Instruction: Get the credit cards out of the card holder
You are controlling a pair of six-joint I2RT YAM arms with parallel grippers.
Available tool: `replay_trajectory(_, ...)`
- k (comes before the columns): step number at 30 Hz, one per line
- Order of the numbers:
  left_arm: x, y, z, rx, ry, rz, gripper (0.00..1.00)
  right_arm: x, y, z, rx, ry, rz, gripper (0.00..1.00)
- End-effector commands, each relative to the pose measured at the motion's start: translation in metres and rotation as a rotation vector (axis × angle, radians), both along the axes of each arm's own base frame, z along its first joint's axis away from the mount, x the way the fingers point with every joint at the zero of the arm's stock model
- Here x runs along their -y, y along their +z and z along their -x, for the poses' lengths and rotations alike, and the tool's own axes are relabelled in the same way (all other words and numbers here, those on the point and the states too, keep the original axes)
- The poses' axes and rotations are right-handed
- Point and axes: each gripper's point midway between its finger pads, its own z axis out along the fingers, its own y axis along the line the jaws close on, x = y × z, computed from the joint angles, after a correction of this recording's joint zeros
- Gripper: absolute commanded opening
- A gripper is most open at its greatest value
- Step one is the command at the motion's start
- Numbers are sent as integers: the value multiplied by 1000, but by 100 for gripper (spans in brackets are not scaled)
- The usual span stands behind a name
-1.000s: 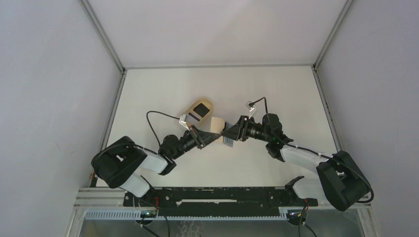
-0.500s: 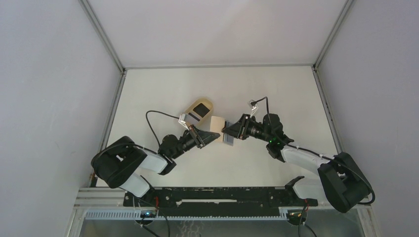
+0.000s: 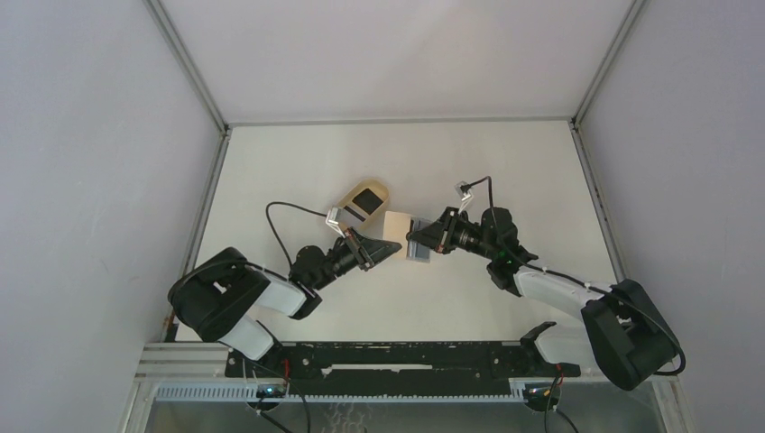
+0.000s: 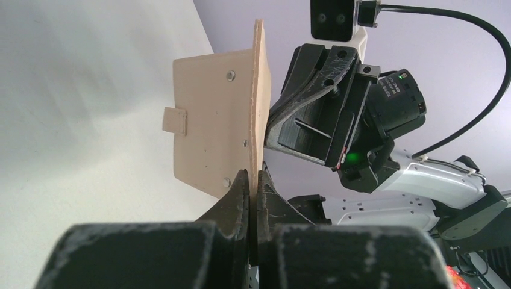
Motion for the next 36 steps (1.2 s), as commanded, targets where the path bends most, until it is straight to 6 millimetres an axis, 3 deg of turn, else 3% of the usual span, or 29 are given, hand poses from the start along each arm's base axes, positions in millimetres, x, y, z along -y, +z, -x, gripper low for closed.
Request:
replay_trajectory(1,7,12,5,42,-51,27,2,-1,28,-1,90,4,-53,0)
replay_trajectory(7,2,11,4,29,-23,29,41,1,22,3,86,17,-26,0)
replay_trajectory(11,-5,10,1,26,4,28,51,3,16,5,77,23,2,0)
replay_trajectory(26,-19,13,-6,29,46,39,54,9,-14,13,18,32,66,0)
replay_trajectory(36,-21,9,-5,14,50,35,35,15,-16,12,22,16,80,0)
